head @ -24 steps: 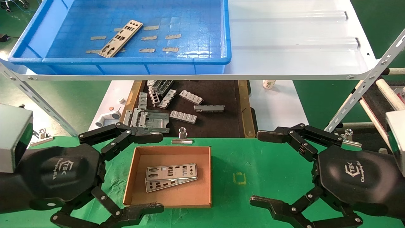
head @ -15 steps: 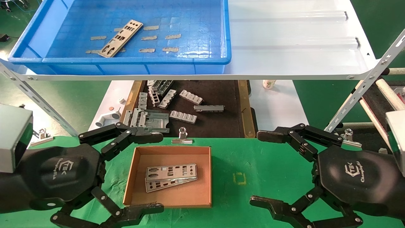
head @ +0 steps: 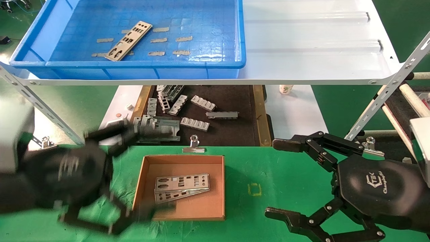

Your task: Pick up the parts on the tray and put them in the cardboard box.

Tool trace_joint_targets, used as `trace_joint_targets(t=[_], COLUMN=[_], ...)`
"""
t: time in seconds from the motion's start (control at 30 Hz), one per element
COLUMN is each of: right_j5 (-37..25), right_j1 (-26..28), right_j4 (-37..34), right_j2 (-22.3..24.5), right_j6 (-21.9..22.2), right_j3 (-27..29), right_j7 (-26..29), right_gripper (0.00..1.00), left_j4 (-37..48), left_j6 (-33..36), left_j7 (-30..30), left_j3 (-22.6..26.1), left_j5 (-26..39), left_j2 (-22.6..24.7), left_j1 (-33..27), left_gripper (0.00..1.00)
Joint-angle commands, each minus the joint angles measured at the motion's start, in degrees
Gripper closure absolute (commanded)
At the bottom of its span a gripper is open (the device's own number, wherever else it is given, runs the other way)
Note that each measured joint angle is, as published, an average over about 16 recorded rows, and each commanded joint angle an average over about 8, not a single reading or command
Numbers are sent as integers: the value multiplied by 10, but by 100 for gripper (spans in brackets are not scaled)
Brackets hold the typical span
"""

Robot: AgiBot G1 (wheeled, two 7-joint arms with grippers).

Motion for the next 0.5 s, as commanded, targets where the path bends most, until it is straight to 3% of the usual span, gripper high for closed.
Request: trace_joint_targets(t=[0.03,0.23,0.5], right_j5=[0,0,0], right_j1=[0,0,0], right_j4=[0,0,0], right_j2=[0,0,0], right_j6=[0,0,0], right_j3=[0,0,0], right_j7=[0,0,0], right_gripper=[100,100,100], left_j4=[4,102,308], left_j6=[-13,-62,-107], left_j7=[-1,10,54], left_j3=[-1,17,53], left_j5=[4,61,150], left_j2=[6,60,136], left_j1=[-7,-101,-248], left_gripper=[0,0,0])
